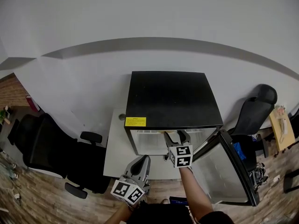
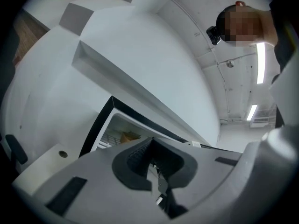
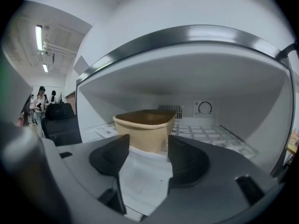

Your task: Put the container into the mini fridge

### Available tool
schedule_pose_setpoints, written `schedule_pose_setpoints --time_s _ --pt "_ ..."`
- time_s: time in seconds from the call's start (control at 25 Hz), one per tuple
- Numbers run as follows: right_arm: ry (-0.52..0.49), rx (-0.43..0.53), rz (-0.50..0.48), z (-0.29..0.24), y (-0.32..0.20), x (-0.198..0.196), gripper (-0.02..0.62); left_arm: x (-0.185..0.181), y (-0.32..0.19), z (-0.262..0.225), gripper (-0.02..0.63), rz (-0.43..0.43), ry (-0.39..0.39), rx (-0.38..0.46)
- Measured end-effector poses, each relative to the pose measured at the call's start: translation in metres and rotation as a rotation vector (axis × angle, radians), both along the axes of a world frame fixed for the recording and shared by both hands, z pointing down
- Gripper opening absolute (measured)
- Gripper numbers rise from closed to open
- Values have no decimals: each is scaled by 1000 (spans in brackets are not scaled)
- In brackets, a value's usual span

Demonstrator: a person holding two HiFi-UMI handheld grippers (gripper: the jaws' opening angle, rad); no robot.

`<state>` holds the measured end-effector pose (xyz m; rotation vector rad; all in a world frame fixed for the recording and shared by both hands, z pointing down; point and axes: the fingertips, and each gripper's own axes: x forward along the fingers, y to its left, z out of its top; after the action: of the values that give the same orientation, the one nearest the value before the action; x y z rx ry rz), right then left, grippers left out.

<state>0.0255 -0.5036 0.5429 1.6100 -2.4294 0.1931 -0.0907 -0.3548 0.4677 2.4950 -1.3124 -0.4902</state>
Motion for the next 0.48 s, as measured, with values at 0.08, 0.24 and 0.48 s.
schedule_pose_setpoints --time_s 0.08,0.24,0.48 --pt "7 6 -2 0 0 -2 268 -1 1 -1 8 -6 -11 7" --pt "15 6 2 -2 10 0 268 0 5 -5 8 -29 -77 28" --pt "-31 8 -20 -13 49 4 219 -4 8 -7 8 -68 -150 42"
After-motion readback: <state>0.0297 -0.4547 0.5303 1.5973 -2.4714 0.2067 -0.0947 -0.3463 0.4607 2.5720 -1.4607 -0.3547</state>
